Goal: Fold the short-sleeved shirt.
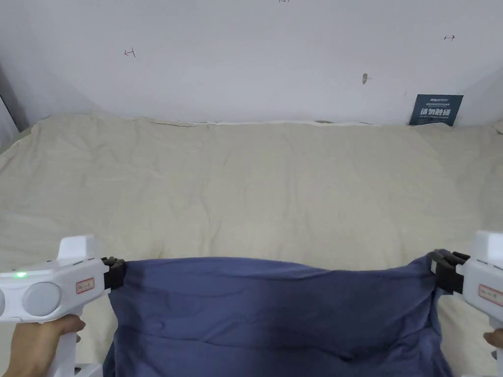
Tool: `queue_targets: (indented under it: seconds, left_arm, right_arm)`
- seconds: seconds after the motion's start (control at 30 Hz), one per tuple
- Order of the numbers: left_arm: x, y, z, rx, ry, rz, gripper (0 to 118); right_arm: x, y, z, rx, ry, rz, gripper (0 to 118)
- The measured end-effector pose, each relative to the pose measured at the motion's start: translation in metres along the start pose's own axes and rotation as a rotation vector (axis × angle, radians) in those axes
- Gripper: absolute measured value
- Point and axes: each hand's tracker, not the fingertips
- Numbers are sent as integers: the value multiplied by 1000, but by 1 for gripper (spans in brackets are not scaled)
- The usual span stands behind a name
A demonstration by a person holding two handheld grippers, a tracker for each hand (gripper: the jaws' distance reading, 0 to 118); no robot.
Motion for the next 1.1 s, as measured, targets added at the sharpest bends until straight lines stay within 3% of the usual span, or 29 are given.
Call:
queue_targets:
  seconds: [0.27,0.57,0.73,0.77,0.9,0.93,0.97,1.1]
  left_arm:
    - [-8,-80,32,-100,34,49,2]
    - [-3,-156,34,-238,87,51,2]
    - [-2,-158,19,-238,115,35,3]
    - [0,-156,21,-242,118,35,9]
    - [14,-129,46,-172,113,67,105]
    - [18,-120,53,-127,86,82,114]
    - [18,-112,57,-75,66,97,115]
    - [45,-70,89,130,23,91,114]
  right_arm:
    - [16,-89,35,-101,7,-98,2]
    - [26,-169,11,-238,-117,-191,2]
    - [26,-180,-3,-259,-170,-157,3]
    - [21,-178,4,-254,-168,-158,8]
    - [8,-144,31,-128,-170,-151,83]
    - [4,-130,37,-86,-163,-136,93]
    - [0,-117,43,-52,-158,-121,97]
    - [-31,-63,76,142,-127,-50,97]
